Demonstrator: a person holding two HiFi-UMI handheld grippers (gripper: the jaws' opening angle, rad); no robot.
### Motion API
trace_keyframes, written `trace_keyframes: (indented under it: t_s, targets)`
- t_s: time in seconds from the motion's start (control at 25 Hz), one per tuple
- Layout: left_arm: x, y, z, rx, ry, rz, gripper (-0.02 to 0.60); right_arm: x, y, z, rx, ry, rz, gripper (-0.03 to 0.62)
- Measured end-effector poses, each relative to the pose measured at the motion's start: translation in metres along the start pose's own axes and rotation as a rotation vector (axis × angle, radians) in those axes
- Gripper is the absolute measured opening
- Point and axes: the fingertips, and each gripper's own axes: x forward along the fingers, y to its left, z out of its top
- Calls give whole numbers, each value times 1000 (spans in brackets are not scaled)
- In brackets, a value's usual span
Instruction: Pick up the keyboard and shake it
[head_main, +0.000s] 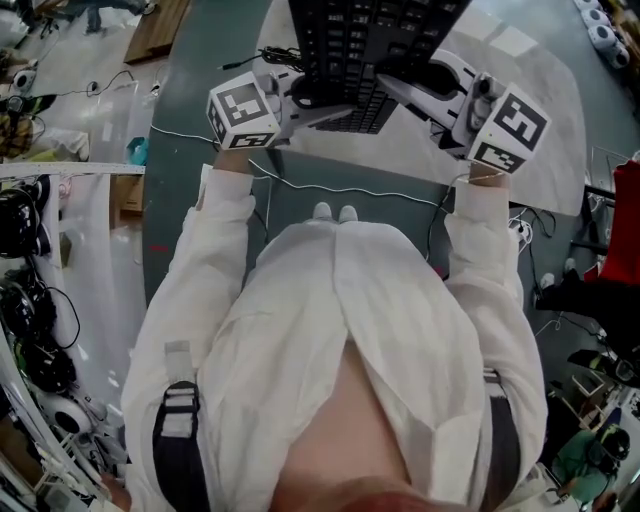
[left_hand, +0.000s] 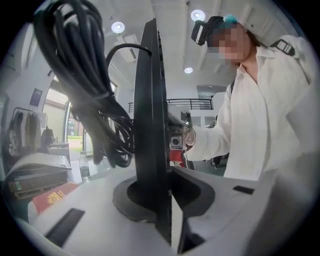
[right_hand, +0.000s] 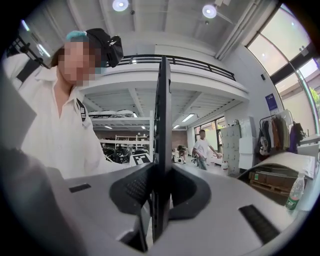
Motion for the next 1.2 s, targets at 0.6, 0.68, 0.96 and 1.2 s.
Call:
trace_keyframes:
  t_s: [0.6,0.68,0.96,1.2]
  targets:
    - [18,-3,-40,-236,46,-21,83,-8,-28,-48,247,-9,-66,86]
    - [20,-4,-47,-265,53,-29,83,-8,-30,-55,279,-6,-77,86]
    - [26,-7,-74,-367,80,-54,84,-11,-39,-88,392,-10,-114,86]
    - [32,-7,-98,-439,85,-68,89,-11,-46,-115,462,6,-137,86]
